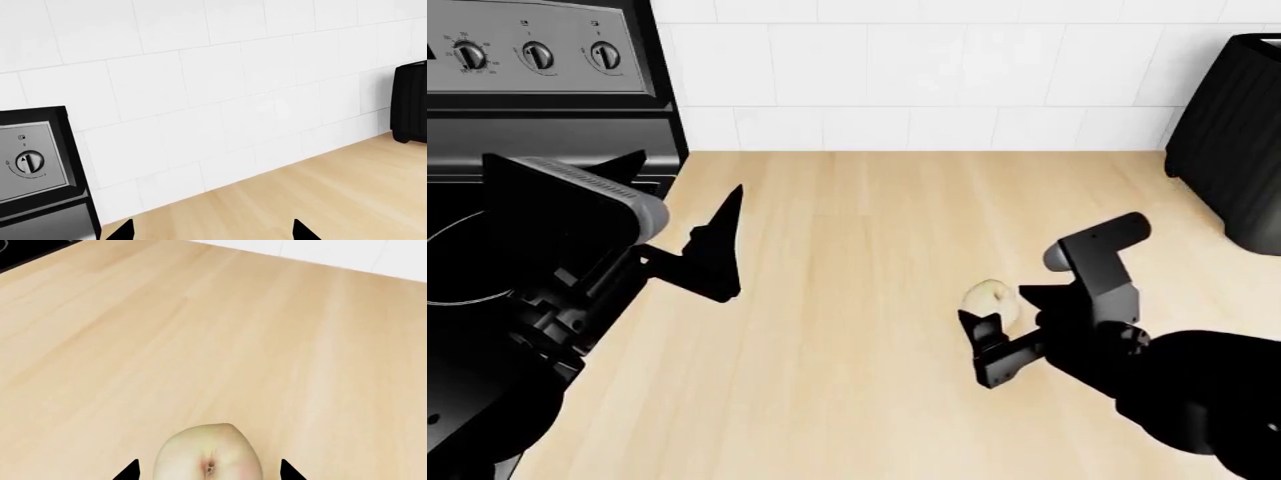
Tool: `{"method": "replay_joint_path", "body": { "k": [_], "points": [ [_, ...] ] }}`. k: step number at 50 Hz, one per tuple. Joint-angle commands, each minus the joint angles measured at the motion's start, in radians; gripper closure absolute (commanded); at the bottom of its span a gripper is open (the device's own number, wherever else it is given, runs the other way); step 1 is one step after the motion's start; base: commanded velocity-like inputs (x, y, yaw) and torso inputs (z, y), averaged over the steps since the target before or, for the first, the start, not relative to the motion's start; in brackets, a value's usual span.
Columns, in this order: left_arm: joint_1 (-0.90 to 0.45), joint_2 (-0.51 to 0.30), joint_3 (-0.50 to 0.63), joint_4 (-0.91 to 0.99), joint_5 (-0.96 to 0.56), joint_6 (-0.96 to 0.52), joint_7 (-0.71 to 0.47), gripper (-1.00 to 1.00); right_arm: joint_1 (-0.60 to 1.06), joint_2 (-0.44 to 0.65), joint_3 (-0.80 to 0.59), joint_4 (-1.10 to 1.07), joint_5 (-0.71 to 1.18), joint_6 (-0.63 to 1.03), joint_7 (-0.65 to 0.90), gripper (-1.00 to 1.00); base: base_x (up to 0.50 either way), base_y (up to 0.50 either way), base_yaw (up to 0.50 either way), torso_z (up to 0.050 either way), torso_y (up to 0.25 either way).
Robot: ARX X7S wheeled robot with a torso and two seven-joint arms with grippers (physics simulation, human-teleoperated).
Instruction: Pick the lemon, apricot from the counter and place them in the cabinet. Then close the cabinet.
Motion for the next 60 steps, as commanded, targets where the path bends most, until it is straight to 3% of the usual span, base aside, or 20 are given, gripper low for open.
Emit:
{"method": "replay_joint_path", "body": {
  "k": [1,17,18,28,39,48,60],
  "points": [
    [0.0,-0.002,-0.001,0.003,-0.006,0.0,-0.004,-1.0,0.019,-0.019,-0.017,0.022,-0.008,0.02,-0.002,-1.0,0.0,0.0,0.0,0.0,0.0],
    [0.006,-0.005,0.0,-0.003,-0.003,0.012,-0.002,-1.0,0.042,-0.05,-0.051,0.065,-0.028,0.047,-0.019,-1.0,0.0,0.0,0.0,0.0,0.0],
    [0.007,-0.005,0.0,-0.003,-0.003,0.013,-0.002,-1.0,0.043,-0.049,-0.05,0.064,-0.027,0.047,-0.017,1.0,0.0,0.0,0.0,0.0,0.0],
    [0.006,-0.006,0.003,-0.001,-0.006,0.011,-0.006,-1.0,0.083,-0.035,-0.015,0.013,-0.003,0.05,0.021,1.0,0.0,0.0,0.0,0.0,0.0],
    [0.009,-0.006,0.008,0.0,-0.007,0.015,-0.006,-1.0,0.246,-0.021,0.081,-0.141,0.067,0.07,0.144,1.0,0.0,0.0,0.0,0.0,0.0],
    [0.023,-0.009,0.001,0.019,-0.017,0.027,-0.002,-1.0,0.453,-0.097,0.074,-0.229,0.091,0.144,0.207,1.0,0.0,0.0,0.0,0.0,0.0],
    [0.019,-0.014,-0.019,0.065,-0.057,0.01,-0.027,-1.0,0.654,-0.25,0.023,-0.187,-0.046,0.125,0.135,1.0,0.0,0.0,0.0,0.0,0.0]
  ]
}}
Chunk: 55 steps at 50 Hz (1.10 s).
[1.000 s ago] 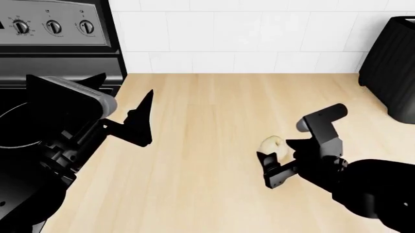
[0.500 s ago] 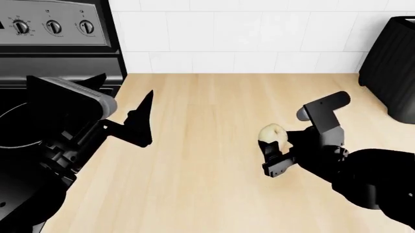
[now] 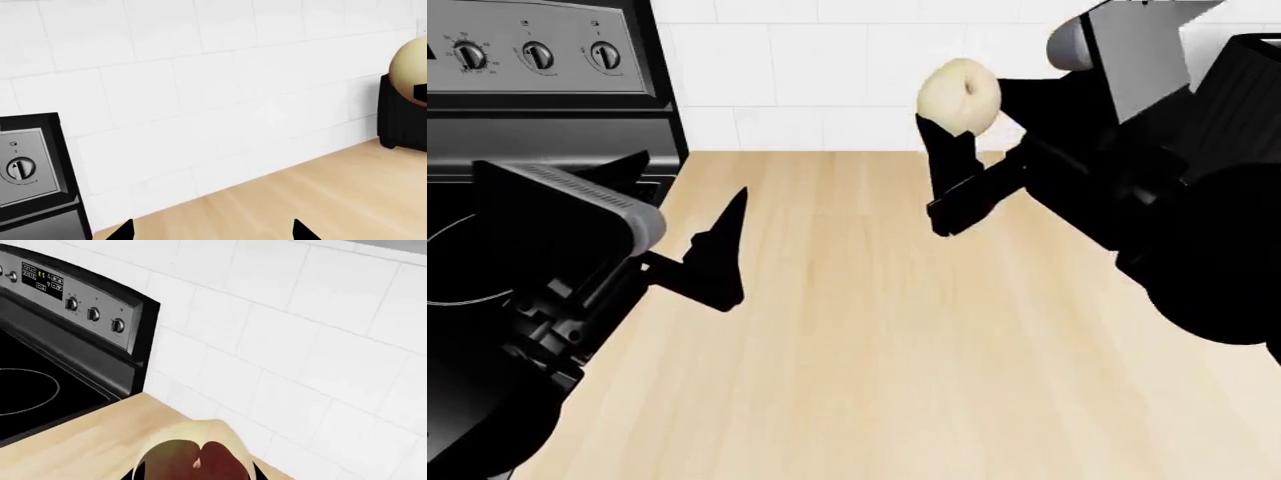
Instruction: Pick the lemon, apricot from the counter and place them in the cabinet. Then close the cabinet.
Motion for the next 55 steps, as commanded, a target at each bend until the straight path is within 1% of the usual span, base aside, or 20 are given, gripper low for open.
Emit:
{"method": "replay_joint_path", "body": {
  "k": [1,9,23,37,55],
  "points": [
    [-0.003,-0.004,-0.011,0.028,-0.026,-0.01,-0.016,-1.0,0.185,-0.124,-0.031,0.001,-0.105,-0.006,-0.04,1.0,0.0,0.0,0.0,0.0,0.0],
    [0.004,-0.007,-0.013,0.024,-0.023,-0.001,-0.013,-1.0,0.253,-0.205,-0.079,0.007,-0.194,-0.046,-0.093,1.0,0.0,0.0,0.0,0.0,0.0],
    [0.008,-0.02,0.06,0.015,0.053,0.014,0.011,-1.0,0.322,-0.334,-0.115,0.046,-0.214,-0.08,-0.147,1.0,0.0,0.0,0.0,0.0,0.0],
    [0.004,-0.025,0.055,0.021,0.043,0.01,0.002,-1.0,0.364,-0.402,-0.102,0.084,-0.284,-0.17,-0.169,1.0,0.0,0.0,0.0,0.0,0.0],
    [-0.007,-0.032,0.06,0.027,0.036,0.003,-0.003,-1.0,0.496,-0.483,-0.084,0.258,-0.361,-0.233,-0.21,1.0,0.0,0.0,0.0,0.0,0.0]
  ]
}}
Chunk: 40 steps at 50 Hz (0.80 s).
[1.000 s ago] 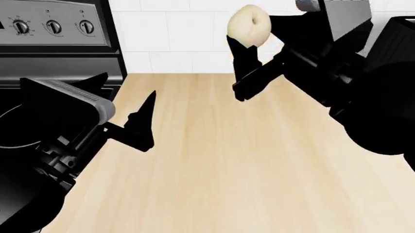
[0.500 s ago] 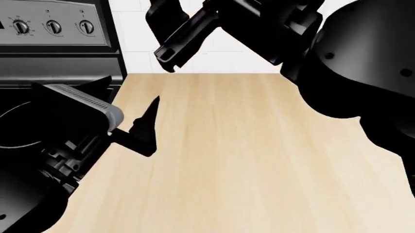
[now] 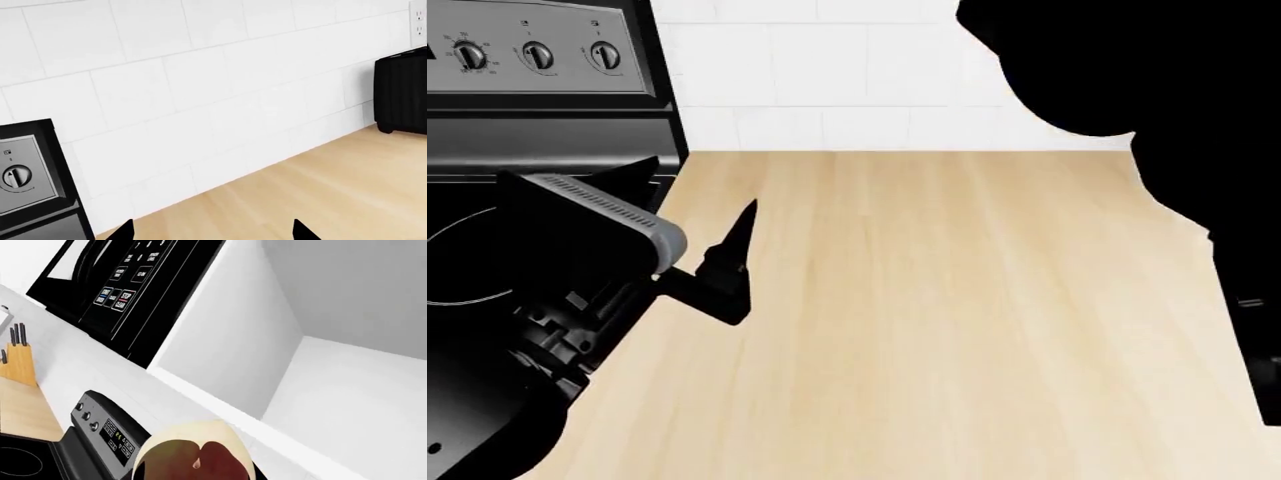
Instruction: Pick the lemon, apricot from the counter and place them in the cabinet. Then close the cabinet.
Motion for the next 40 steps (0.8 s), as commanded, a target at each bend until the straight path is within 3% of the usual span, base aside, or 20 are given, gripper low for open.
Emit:
{"method": "replay_joint_path", "body": {
  "k": [1,27,40],
  "points": [
    [-0.007,-0.005,0.004,0.003,-0.003,-0.003,-0.002,-1.0,0.083,-0.055,0.013,0.105,-0.066,-0.044,-0.033,1.0,0.0,0.0,0.0,0.0,0.0],
    [-0.014,-0.001,0.018,-0.001,0.006,0.016,0.003,-1.0,0.281,-0.189,-0.033,0.541,-0.251,-0.194,-0.151,1.0,0.0,0.0,0.0,0.0,0.0],
    [-0.019,-0.012,0.001,0.0,-0.009,0.02,0.006,-1.0,0.416,-0.301,-0.057,0.944,-0.321,-0.349,-0.269,1.0,0.0,0.0,0.0,0.0,0.0]
  ]
}}
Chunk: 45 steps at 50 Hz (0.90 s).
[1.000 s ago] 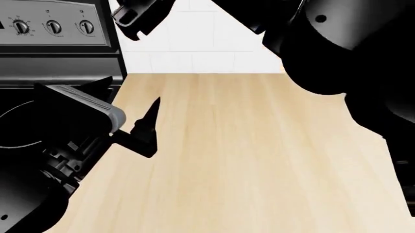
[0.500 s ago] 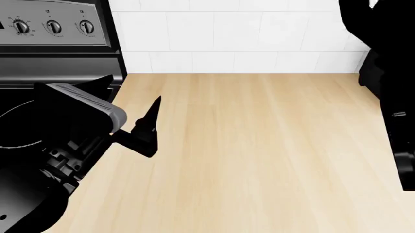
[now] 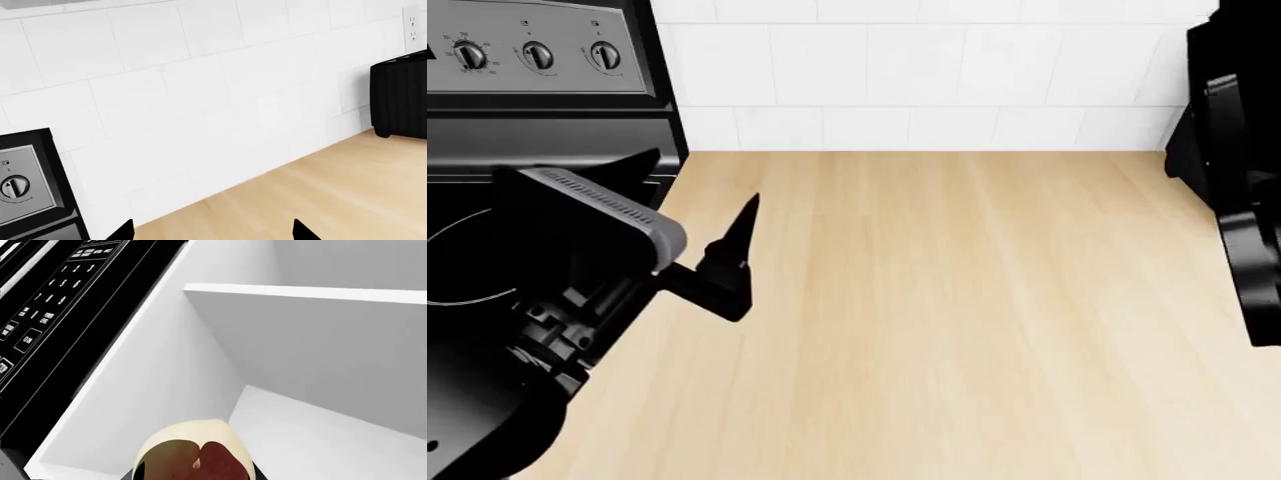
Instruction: Pick the lemon, apricot from the counter and place them in the cabinet. Then close the cabinet.
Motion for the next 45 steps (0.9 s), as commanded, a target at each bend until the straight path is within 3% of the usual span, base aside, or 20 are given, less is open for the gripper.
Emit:
{"method": "replay_joint_path", "body": {
  "k": [1,5,11,19,28,41,42,45],
  "points": [
    [-0.002,-0.007,-0.011,0.001,-0.01,0.005,0.001,-1.0,0.113,-0.084,-0.03,0.326,-0.07,-0.123,-0.09,1.0,0.0,0.0,0.0,0.0,0.0],
    [-0.003,-0.009,-0.012,0.002,-0.013,0.004,0.001,-1.0,0.172,-0.088,-0.142,0.467,0.03,-0.206,-0.082,1.0,0.0,0.0,0.0,0.0,0.0],
    [-0.01,-0.012,-0.014,0.004,-0.02,0.001,0.0,-1.0,0.257,-0.089,-0.432,0.648,0.308,-0.314,-0.058,1.0,0.0,0.0,0.0,0.0,0.0],
    [-0.011,-0.019,-0.017,0.017,-0.021,0.008,0.003,-1.0,0.313,-0.089,-0.715,0.749,0.61,-0.37,-0.047,1.0,0.0,0.0,0.0,0.0,0.0],
    [-0.006,-0.022,-0.019,0.022,-0.025,0.011,0.0,-1.0,0.34,-0.089,-0.824,0.784,0.752,-0.338,-0.031,1.0,0.0,0.0,0.0,0.0,0.0],
    [0.005,-0.023,-0.015,0.013,-0.015,0.026,0.005,-1.0,0.341,-0.089,-0.862,0.79,0.813,-0.26,-0.025,1.0,0.0,0.0,0.0,0.0,0.0],
    [0.005,-0.024,-0.016,0.015,-0.017,0.024,0.003,-1.0,0.341,-0.089,-0.864,0.79,0.816,-0.257,-0.026,-1.0,0.0,0.0,0.0,0.0,0.0],
    [0.006,-0.023,-0.013,0.013,-0.015,0.027,0.005,-1.0,0.342,-0.089,-0.868,0.786,0.819,-0.252,-0.029,-1.0,0.0,0.0,0.0,0.0,0.0]
  ]
}}
